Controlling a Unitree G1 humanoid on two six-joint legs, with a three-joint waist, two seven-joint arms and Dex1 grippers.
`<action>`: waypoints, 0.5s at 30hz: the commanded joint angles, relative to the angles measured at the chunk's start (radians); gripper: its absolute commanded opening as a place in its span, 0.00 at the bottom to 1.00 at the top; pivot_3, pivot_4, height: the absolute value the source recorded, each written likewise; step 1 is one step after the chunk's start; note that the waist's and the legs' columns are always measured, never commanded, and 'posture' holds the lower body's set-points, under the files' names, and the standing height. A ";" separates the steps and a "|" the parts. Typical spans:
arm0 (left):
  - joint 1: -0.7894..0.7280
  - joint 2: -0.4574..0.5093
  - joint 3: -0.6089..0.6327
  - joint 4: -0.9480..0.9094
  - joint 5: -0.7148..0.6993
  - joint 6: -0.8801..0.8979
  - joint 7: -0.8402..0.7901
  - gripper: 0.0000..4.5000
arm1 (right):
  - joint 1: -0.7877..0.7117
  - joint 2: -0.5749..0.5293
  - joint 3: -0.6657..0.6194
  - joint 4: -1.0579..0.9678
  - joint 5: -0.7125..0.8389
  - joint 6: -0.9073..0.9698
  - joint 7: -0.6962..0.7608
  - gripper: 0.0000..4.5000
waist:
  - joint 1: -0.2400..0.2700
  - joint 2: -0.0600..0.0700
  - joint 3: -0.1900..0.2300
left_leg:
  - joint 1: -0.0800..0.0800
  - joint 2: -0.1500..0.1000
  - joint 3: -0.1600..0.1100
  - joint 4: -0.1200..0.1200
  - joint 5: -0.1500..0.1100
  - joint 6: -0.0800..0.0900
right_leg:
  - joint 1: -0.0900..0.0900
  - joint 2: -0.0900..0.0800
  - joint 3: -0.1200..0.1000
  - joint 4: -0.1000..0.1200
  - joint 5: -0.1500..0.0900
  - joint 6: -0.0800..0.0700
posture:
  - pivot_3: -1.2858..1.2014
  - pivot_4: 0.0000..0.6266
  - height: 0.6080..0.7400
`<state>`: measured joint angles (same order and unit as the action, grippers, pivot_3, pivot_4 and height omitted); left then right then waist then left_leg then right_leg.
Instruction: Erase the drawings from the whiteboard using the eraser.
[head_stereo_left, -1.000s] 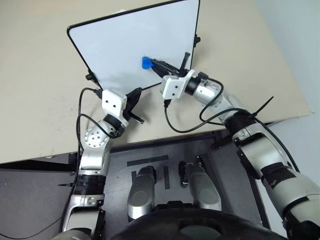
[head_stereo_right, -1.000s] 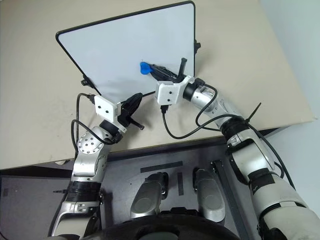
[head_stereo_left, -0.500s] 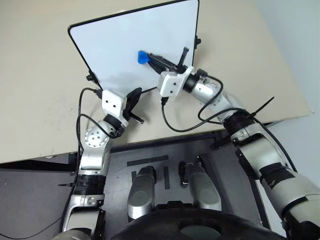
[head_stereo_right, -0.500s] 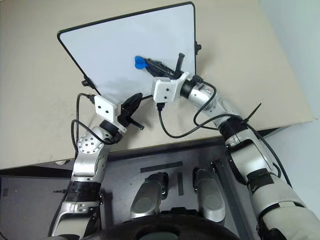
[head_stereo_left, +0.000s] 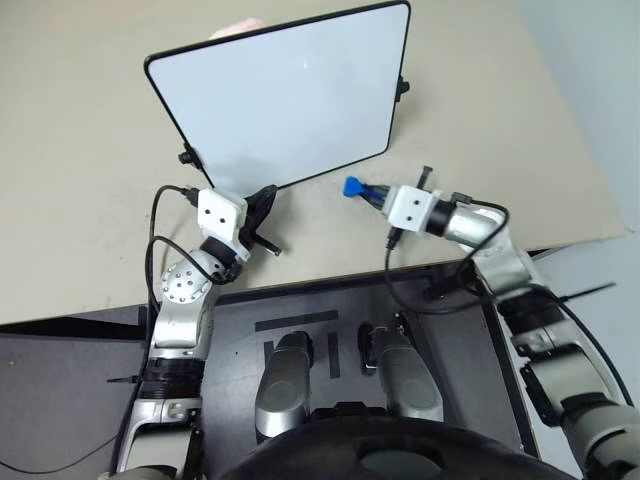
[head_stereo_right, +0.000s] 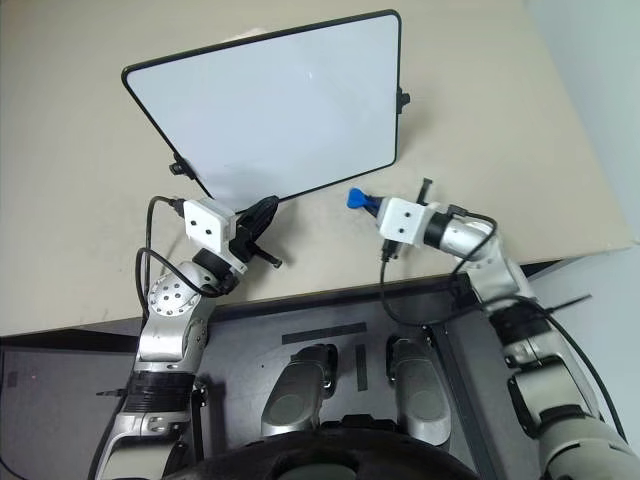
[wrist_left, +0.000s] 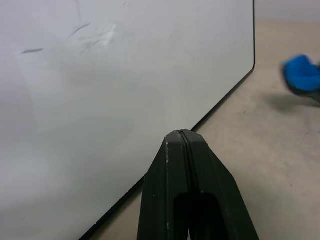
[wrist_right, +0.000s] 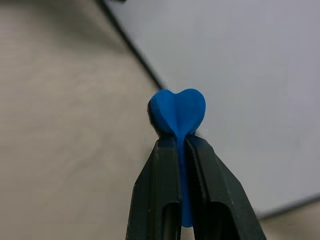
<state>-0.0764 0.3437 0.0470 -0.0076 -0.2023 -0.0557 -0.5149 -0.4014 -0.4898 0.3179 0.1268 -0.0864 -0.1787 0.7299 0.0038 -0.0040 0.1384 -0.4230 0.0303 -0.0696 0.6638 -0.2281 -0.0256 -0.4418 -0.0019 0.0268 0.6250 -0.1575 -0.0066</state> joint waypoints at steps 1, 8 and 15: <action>0.000 0.021 0.025 -0.031 -0.020 -0.004 -0.017 0.00 | 0.034 -0.029 -0.020 -0.147 0.095 0.178 0.104 0.02 | -0.002 0.000 0.000 | 0.001 0.000 0.000 0.000 0.000 0.000 | 0.001 0.000 0.000 0.000 0.000 0.000 | 0.52 0.24 1.00; -0.003 0.035 0.024 -0.061 -0.018 0.025 -0.023 0.00 | 0.033 -0.014 -0.037 -0.200 0.093 0.239 0.085 0.51 | -0.002 0.000 0.000 | 0.005 0.000 0.000 0.000 0.001 0.002 | 0.006 0.001 0.000 0.000 -0.005 0.007 | 0.52 0.24 1.00; 0.023 0.060 0.035 -0.081 -0.024 0.041 -0.041 0.00 | 0.076 -0.020 -0.121 -0.265 0.145 0.270 0.070 0.58 | 0.001 0.000 0.000 | 0.005 0.000 -0.001 0.000 0.000 0.002 | 0.006 0.001 0.000 0.000 -0.003 0.003 | 0.52 0.24 1.00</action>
<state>-0.0517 0.3939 0.0659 -0.0441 -0.2112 -0.0140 -0.5465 -0.3305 -0.5054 0.2409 -0.0949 0.0269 0.0860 0.8170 0.0048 -0.0043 0.1383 -0.4181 0.0301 -0.0705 0.6639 -0.2279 -0.0232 -0.4360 -0.0014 0.0270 0.6253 -0.1615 -0.0035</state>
